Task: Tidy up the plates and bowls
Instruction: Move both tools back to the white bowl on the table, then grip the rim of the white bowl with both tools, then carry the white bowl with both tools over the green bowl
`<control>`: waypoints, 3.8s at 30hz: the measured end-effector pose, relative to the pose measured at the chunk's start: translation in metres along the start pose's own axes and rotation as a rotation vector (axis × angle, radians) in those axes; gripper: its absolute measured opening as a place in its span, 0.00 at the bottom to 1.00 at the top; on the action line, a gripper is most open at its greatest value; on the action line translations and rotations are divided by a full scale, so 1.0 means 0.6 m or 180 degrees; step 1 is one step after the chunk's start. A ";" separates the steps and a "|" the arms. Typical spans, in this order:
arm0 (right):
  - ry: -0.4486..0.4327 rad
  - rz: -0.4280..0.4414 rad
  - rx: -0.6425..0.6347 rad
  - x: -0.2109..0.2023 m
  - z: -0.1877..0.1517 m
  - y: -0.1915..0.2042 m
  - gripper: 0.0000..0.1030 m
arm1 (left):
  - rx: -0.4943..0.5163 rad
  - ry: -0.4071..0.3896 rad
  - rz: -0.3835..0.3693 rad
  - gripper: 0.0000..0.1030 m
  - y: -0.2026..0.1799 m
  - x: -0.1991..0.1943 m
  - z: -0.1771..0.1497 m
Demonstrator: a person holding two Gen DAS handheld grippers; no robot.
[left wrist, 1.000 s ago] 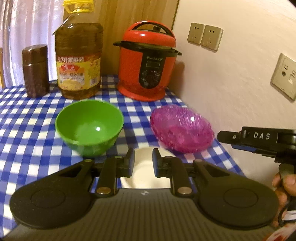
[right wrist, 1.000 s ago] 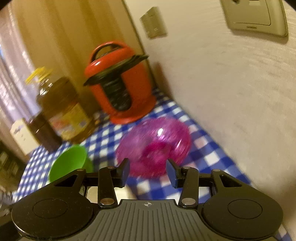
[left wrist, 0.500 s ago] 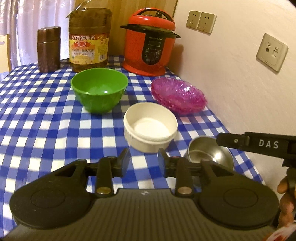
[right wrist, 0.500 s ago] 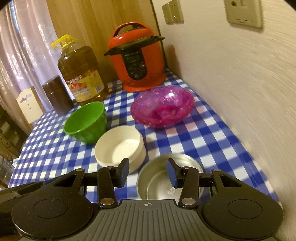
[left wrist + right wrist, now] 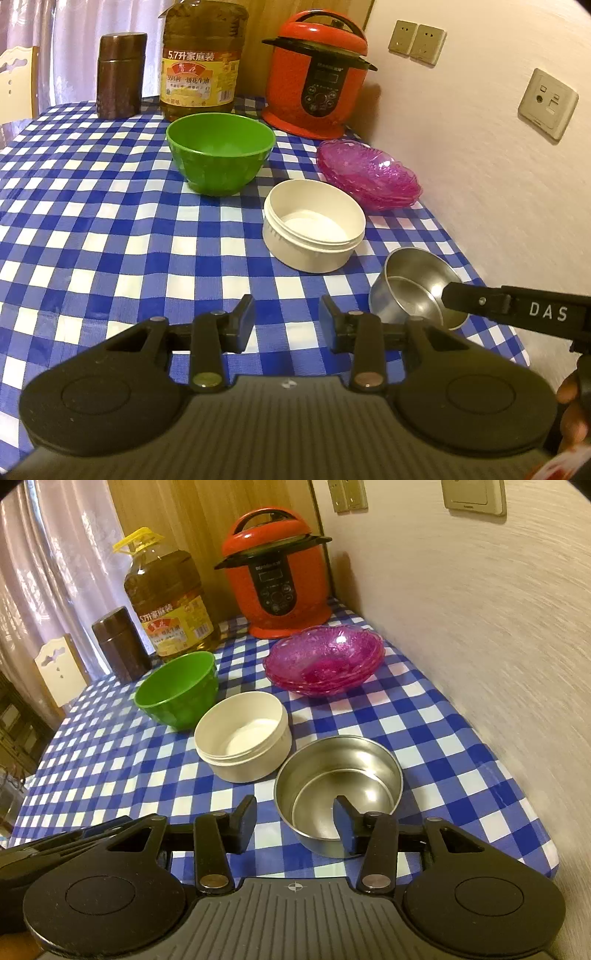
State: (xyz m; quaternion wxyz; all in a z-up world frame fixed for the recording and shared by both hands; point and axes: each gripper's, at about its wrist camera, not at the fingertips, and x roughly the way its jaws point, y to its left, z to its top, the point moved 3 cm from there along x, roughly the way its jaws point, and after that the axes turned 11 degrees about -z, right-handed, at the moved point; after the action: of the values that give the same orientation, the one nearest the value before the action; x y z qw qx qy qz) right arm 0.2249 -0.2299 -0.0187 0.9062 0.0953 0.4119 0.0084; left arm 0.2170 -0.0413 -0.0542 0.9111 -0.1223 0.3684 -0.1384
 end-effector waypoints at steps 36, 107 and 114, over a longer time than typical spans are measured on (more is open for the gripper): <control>0.0225 0.0285 -0.0171 0.234 0.144 0.036 0.38 | -0.0357 0.0254 -0.0137 0.34 0.092 0.220 0.114; -0.0220 0.0761 -0.0304 0.248 0.290 0.214 0.08 | -0.0453 -0.0459 0.0128 0.13 0.192 0.135 0.289; -0.0072 0.0725 -0.0406 0.299 0.286 0.245 0.08 | -0.0575 -0.0377 0.0191 0.13 0.229 0.161 0.291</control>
State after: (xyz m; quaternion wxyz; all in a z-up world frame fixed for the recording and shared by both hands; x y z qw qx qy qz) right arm 0.4807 -0.0974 -0.0158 0.9082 0.0837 0.3867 0.1363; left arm 0.4292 0.0748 -0.0385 0.9203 -0.2009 0.3284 -0.0698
